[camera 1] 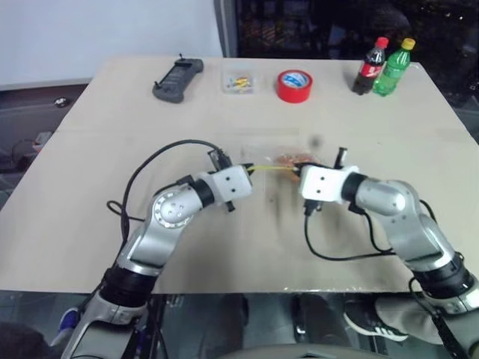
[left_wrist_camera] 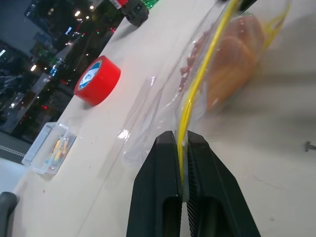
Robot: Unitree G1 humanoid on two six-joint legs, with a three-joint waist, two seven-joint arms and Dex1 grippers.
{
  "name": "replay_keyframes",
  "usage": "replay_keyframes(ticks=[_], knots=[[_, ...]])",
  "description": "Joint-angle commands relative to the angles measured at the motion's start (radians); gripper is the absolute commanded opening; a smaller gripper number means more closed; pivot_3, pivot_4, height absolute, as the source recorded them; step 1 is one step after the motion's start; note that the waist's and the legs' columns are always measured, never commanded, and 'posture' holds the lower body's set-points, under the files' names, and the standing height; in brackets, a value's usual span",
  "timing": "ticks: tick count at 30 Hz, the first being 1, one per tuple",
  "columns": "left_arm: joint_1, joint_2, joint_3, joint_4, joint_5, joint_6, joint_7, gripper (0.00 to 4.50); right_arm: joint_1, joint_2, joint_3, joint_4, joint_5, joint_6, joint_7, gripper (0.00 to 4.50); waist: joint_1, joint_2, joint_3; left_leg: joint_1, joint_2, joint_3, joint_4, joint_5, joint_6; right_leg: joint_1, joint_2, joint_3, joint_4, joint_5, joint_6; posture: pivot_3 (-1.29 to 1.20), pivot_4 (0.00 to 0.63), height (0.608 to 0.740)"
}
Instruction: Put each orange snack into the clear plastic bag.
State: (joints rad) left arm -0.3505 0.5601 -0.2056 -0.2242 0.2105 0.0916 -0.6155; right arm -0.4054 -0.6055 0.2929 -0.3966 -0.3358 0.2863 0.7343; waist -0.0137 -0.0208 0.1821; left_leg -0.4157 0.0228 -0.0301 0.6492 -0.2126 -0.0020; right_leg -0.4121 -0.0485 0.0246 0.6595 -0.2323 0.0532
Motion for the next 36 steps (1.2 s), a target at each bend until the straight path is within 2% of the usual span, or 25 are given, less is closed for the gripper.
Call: replay_keyframes(ticks=[1, 8, 13, 14, 17, 20, 27, 31, 32, 33, 34, 36], knots=[[-0.001, 0.015, 0.056, 0.003, -0.021, 0.004, 0.008, 0.0, 0.061, -0.062, -0.101, -0.026, -0.005, 0.004, -0.019, 0.33, 0.001, 0.0, 0.0, 0.0, 0.0, 0.0, 0.0, 0.0, 0.0, 0.0, 0.0, 0.0, 0.0, 0.0, 0.0, 0.0, 0.15, 0.74], [-0.01, 0.017, 0.075, 0.018, -0.041, 0.014, 0.01, 0.0, 0.094, -0.14, -0.192, 0.048, -0.029, 0.011, -0.069, 0.33, -0.001, 0.0, 0.0, 0.0, 0.0, 0.001, 0.0, 0.0, 0.0, 0.0, 0.0, 0.001, 0.0, 0.0, 0.0, 0.0, 0.15, 0.74], [-0.066, -0.01, 0.076, 0.048, -0.061, 0.036, 0.019, 0.0, 0.028, -0.131, -0.189, 0.093, -0.014, -0.008, -0.084, 0.33, 0.0, 0.0, 0.0, 0.0, 0.0, 0.001, 0.0, 0.0, 0.0, 0.0, 0.0, 0.001, 0.0, 0.0, 0.0, 0.0, 0.15, 0.74], [-0.092, -0.021, 0.077, 0.065, -0.068, 0.044, 0.023, 0.0, 0.001, -0.131, -0.183, 0.117, -0.017, -0.021, -0.09, 0.33, 0.0, 0.0, 0.0, 0.0, 0.0, 0.001, 0.0, 0.0, 0.0, 0.0, 0.0, 0.001, 0.0, 0.0, 0.0, 0.0, 0.15, 0.74], [-0.306, -0.06, 0.104, 0.259, -0.094, -0.011, 0.056, 0.0, -0.191, -0.134, -0.187, 0.273, -0.023, -0.093, -0.138, 0.33, 0.001, -0.001, 0.005, 0.0, 0.0, 0.001, 0.0, 0.0, 0.0, 0.0, 0.0, 0.001, 0.0, 0.0, 0.0, 0.0, 0.15, 0.74], [-0.388, -0.056, 0.108, 0.355, -0.109, -0.099, 0.045, 0.0, -0.225, -0.165, -0.205, 0.314, 0.012, -0.175, -0.124, 0.33, 0.001, -0.001, 0.004, 0.0, 0.0, 0.0, 0.002, 0.0, 0.0, 0.0, 0.0, 0.0, 0.001, 0.0, 0.001, 0.0, 0.15, 0.74], [-0.281, -0.026, 0.103, 0.271, -0.136, -0.16, -0.013, 0.0, -0.073, -0.198, -0.263, 0.176, 0.093, -0.179, -0.071, 0.33, -0.001, -0.001, 0.004, -0.004, 0.0, 0.002, -0.007, -0.001, 0.001, -0.002, -0.001, 0.001, -0.01, 0.0, 0.001, 0.0, 0.15, 0.74], [-0.1, 0.01, 0.081, 0.131, -0.167, -0.151, -0.094, 0.0, 0.11, -0.207, -0.276, 0.044, 0.12, -0.144, -0.037, 0.33, 0.002, -0.001, 0.004, -0.006, -0.001, 0.002, -0.007, -0.001, 0.002, -0.004, -0.002, 0.0, -0.009, 0.0, 0.001, 0.0, 0.15, 0.74], [-0.066, 0.022, 0.08, 0.103, -0.175, -0.148, -0.112, 0.36, 0.148, -0.205, -0.282, 0.012, 0.131, -0.127, -0.031, 0.9, 0.003, -0.001, 0.004, -0.005, 0.0, 0.002, -0.006, -0.001, 0.002, -0.004, -0.002, 0.0, -0.008, 0.0, 0.001, 0.0, 0.15, 0.74], [-0.038, 0.03, 0.082, 0.077, -0.191, -0.137, -0.129, 0.73, 0.181, -0.203, -0.289, -0.016, 0.135, -0.113, -0.028, 1.1, 0.004, -0.001, 0.004, -0.004, 0.0, 0.002, -0.005, -0.001, 0.002, -0.003, -0.002, 0.0, -0.007, 0.0, 0.001, 0.0, 0.15, 0.74], [-0.016, 0.036, 0.086, 0.055, -0.211, -0.118, -0.144, 0.99, 0.21, -0.202, -0.296, -0.037, 0.139, -0.101, -0.026, 1.59, 0.005, -0.001, 0.004, -0.004, -0.001, 0.002, -0.004, -0.001, 0.002, -0.003, -0.002, 0.0, -0.004, 0.0, 0.001, 0.0, 0.15, 0.74], [0.013, 0.051, 0.096, 0.02, -0.245, -0.089, -0.171, 2.03, 0.261, -0.204, -0.316, -0.069, 0.151, -0.081, -0.016, 2.69, 0.004, -0.001, 0.004, 0.0, 0.0, 0.002, -0.001, -0.001, 0.002, 0.001, -0.002, 0.0, -0.002, -0.001, 0.001, 0.0, 0.15, 0.74]])
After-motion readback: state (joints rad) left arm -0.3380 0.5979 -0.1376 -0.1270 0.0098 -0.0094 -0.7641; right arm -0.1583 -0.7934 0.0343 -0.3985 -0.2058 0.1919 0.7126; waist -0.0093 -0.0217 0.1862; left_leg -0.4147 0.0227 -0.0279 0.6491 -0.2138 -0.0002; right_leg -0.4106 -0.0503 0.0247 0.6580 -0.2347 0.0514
